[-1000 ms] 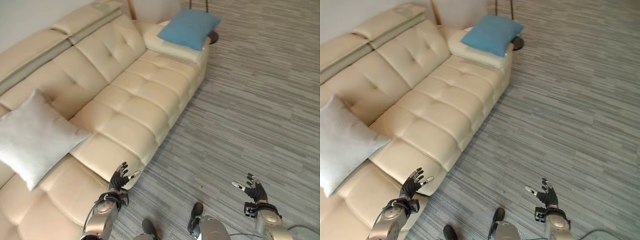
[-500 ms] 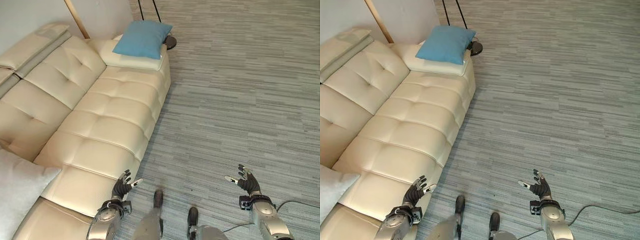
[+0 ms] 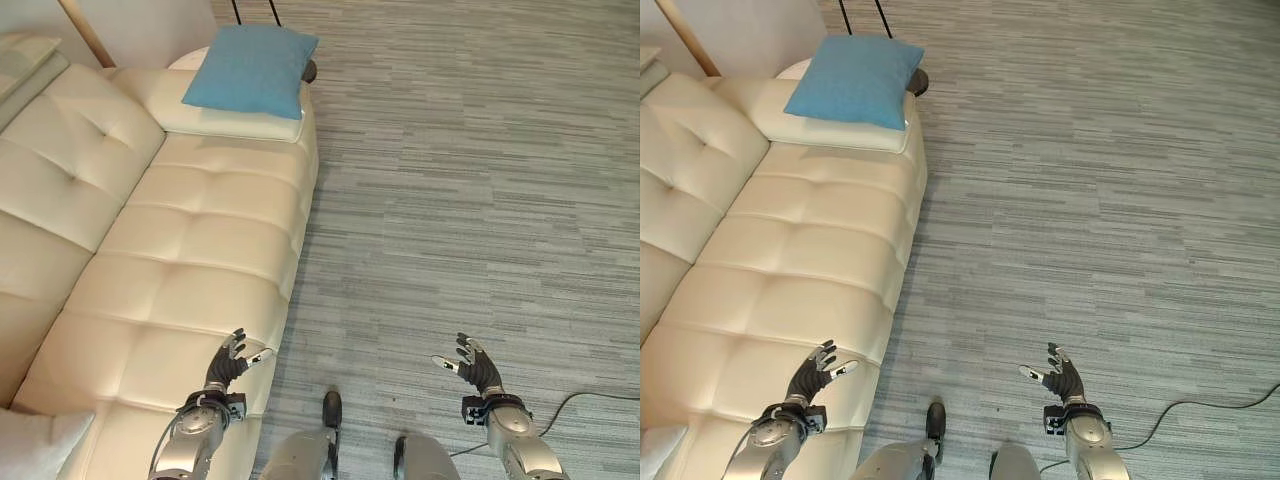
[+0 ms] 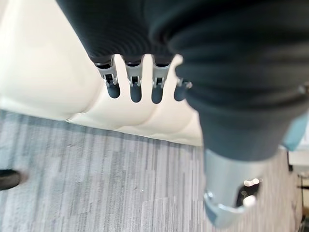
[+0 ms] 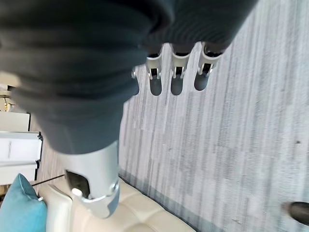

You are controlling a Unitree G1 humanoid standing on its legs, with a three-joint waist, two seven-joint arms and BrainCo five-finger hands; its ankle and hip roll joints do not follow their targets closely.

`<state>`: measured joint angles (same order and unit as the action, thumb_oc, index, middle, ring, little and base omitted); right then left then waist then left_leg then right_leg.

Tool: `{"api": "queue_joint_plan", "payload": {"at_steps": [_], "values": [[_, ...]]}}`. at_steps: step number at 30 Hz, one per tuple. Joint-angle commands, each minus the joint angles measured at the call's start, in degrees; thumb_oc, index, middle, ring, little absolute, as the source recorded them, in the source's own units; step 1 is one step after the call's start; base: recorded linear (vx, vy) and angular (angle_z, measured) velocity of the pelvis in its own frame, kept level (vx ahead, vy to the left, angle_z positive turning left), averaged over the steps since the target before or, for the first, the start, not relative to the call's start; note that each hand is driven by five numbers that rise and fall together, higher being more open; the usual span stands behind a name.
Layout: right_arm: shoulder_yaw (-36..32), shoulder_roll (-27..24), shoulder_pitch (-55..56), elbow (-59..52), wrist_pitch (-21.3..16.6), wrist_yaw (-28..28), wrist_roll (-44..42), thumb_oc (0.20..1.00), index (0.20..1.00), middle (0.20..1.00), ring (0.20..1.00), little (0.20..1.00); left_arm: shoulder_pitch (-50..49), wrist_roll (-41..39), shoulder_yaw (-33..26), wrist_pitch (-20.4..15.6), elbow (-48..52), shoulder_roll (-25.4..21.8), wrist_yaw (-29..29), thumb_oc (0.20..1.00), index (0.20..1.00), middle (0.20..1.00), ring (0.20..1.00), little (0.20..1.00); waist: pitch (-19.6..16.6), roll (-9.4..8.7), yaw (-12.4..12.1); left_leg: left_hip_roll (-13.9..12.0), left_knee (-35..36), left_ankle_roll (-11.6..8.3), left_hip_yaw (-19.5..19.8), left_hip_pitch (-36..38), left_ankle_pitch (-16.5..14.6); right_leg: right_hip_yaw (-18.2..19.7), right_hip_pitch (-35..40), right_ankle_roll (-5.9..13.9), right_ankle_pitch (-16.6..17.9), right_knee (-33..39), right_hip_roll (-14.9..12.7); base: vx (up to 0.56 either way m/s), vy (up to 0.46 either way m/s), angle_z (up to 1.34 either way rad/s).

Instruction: Pick up all the scattered cushions and arrange them neatly on the sofa.

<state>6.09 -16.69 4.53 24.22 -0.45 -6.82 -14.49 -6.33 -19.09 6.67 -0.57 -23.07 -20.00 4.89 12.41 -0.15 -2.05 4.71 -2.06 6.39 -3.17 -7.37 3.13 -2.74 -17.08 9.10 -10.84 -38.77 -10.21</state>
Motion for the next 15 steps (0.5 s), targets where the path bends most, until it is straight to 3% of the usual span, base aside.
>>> {"api": "queue_joint_plan", "payload": {"at_steps": [1, 5, 8, 12, 13, 15], "values": [[-1.5, -1.3, -2.5, -1.2, -1.6, -0.5, 0.2, 1.000, 1.000, 1.000, 1.000, 1.000, 0.1, 0.7, -0.7, -2.1, 4.2, -0.4, -0.2, 1.000, 1.000, 1.000, 1.000, 1.000, 1.5, 0.00, 0.6, -3.9, -0.9, -4.30, 0.6, 0.9, -6.5, -6.8, 2.7, -1.41, 7.8, 15.3, 1.9, 0.29, 0.003, -0.32], [-1.8, -1.0, -3.1, -0.5, -1.7, -1.5, -0.8, 1.000, 1.000, 1.000, 1.000, 1.000, 2.1, -0.1, -0.5, -2.3, 3.1, 0.3, 0.4, 1.000, 1.000, 1.000, 1.000, 1.000, 3.0, -0.98, 2.3, -2.9, 0.1, -5.14, 0.5, 5.5, -9.6, -11.2, -2.1, -0.40, 11.6, 29.7, 2.7, 0.29, -0.065, -0.21], [-2.1, -0.7, -1.6, -0.3, -1.4, -1.6, -0.7, 1.000, 1.000, 1.000, 1.000, 1.000, 3.8, -0.4, 0.3, -2.6, 1.2, 1.2, 0.4, 1.000, 1.000, 1.000, 1.000, 1.000, 2.3, -1.09, 3.7, -2.7, 1.2, -5.84, 1.6, 9.3, -12.4, -9.8, -1.0, -0.18, 12.8, 35.3, 4.0, 0.45, -0.140, 0.10], [-1.9, -0.5, -0.4, 0.1, -1.8, -1.2, -1.6, 1.000, 1.000, 1.000, 1.000, 1.000, 3.7, -0.9, 0.4, -2.5, 0.4, 2.6, 0.8, 1.000, 1.000, 1.000, 1.000, 1.000, 0.7, -0.97, 4.5, -3.2, -1.1, -6.35, 1.5, 11.0, -15.4, -9.2, 0.1, -2.08, 13.3, 33.5, 4.1, 0.37, -0.106, 0.36], [-1.9, -1.1, 0.0, -0.6, -2.1, -1.0, -2.2, 1.000, 1.000, 1.000, 1.000, 1.000, 3.6, -1.8, 0.4, -2.4, 0.3, 3.5, 1.1, 1.000, 1.000, 1.000, 1.000, 1.000, 0.2, -0.11, 4.7, -3.9, -6.2, -7.49, 1.4, 10.4, -15.7, -9.8, 1.8, -3.09, 12.5, 33.3, 4.7, 0.34, -0.137, 0.27], [-1.6, -2.0, -0.3, -1.3, -2.2, -0.7, -2.2, 1.000, 1.000, 1.000, 1.000, 1.000, 4.0, -2.3, 0.5, -2.4, -0.2, 3.9, 1.2, 1.000, 1.000, 1.000, 1.000, 1.000, -0.2, 0.24, 4.7, -4.4, -12.5, -8.85, 1.1, 7.7, -12.7, -10.3, 3.8, -4.08, 11.3, 34.2, 5.2, 0.34, -0.153, 0.20]]}}
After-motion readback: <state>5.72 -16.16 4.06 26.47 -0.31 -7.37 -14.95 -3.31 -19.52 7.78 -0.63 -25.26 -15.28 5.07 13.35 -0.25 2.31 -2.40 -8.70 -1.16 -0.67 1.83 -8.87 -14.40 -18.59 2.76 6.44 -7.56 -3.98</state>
